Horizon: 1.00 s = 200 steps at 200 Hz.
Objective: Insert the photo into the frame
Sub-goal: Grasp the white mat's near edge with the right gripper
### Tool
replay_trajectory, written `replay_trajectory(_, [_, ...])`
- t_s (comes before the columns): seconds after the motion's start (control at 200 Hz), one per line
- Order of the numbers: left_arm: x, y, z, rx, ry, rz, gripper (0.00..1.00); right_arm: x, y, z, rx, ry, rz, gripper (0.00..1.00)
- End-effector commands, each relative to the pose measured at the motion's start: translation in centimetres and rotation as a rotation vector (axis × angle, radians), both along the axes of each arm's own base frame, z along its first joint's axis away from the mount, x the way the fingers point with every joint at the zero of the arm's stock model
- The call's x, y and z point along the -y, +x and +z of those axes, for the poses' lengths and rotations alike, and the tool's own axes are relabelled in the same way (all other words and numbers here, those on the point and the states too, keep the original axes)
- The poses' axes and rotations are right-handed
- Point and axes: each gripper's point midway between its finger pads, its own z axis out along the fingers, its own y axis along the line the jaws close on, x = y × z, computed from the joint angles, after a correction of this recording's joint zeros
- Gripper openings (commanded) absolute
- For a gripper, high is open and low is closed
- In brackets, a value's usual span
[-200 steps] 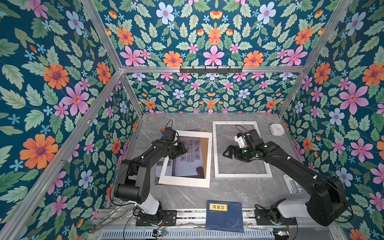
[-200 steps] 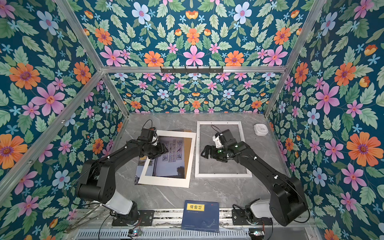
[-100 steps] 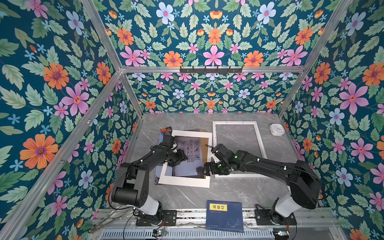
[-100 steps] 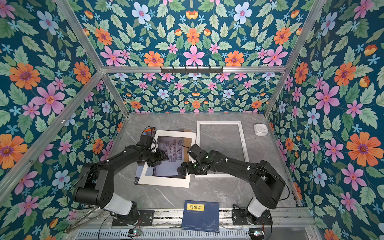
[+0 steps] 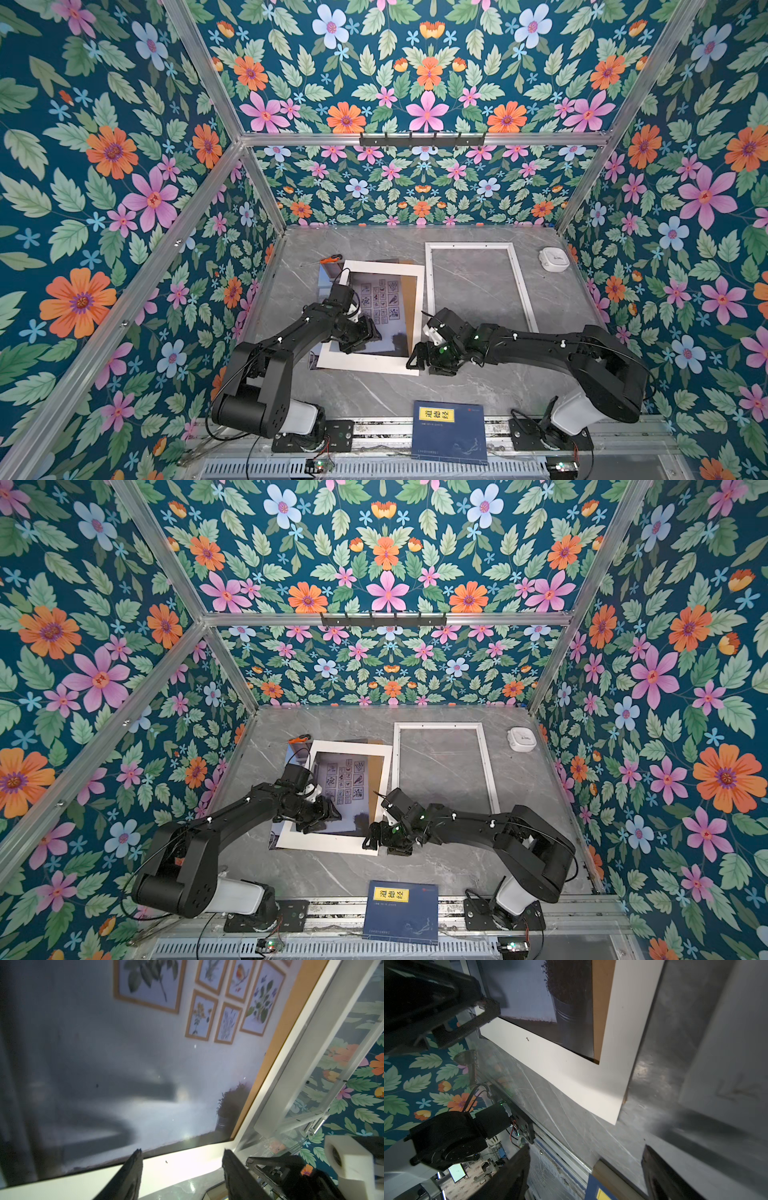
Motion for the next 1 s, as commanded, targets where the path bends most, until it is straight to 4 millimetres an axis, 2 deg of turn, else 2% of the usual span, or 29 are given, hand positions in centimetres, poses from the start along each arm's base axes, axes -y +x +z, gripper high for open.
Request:
replay_trajectory(0.0, [0.1, -1.2, -0.9, -0.046, 0.010, -0.012, 0.64, -1.3, 0.7, 0.5, -0.004, 0.072, -0.045, 0.80])
replay_trajectory(0.165, [0.4, -1.5, -1.1, -0.053, 0.017, -0.026, 0.63, -1.2, 0.7, -0.8, -0.023, 0.084, -0.083, 0.74])
replay_trajectory(0.315, [-0.2, -2.5, -1.7, -0.085, 0.061, -0.047, 0.63, -1.0, 0.8, -1.7, -0.030, 0.075, -0.101, 0.71])
replay_trajectory(0.445, [-0.4, -2.4, -1.1, -0.073, 0.074, -0.054, 0.63, -0.7, 1.0, -2.3, -0.024, 0.064, -0.124, 0.70])
replay_trajectory(0.56, [-0.2, -1.8, -0.3, -0.055, 0.070, -0.060, 0.63, -1.0, 1.4, -2.1, -0.012, 0.085, -0.135, 0.69])
replay_trajectory(0.635, [-0.3, -2.0, -0.7, -0.068, 0.075, -0.068, 0.63, -1.4, 1.6, -1.8, -0.001, 0.119, -0.140, 0.68])
replay_trajectory(0.655, [-0.2, -2.0, -0.7, -0.070, 0.074, -0.070, 0.63, -1.2, 1.5, -2.9, -0.016, 0.102, -0.142, 0.68])
replay_trajectory(0.995, [-0.6, -2.9, -2.3, -0.109, 0.090, -0.077, 0.63, -1.6, 1.4, -3.2, -0.019, 0.150, -0.150, 0.66])
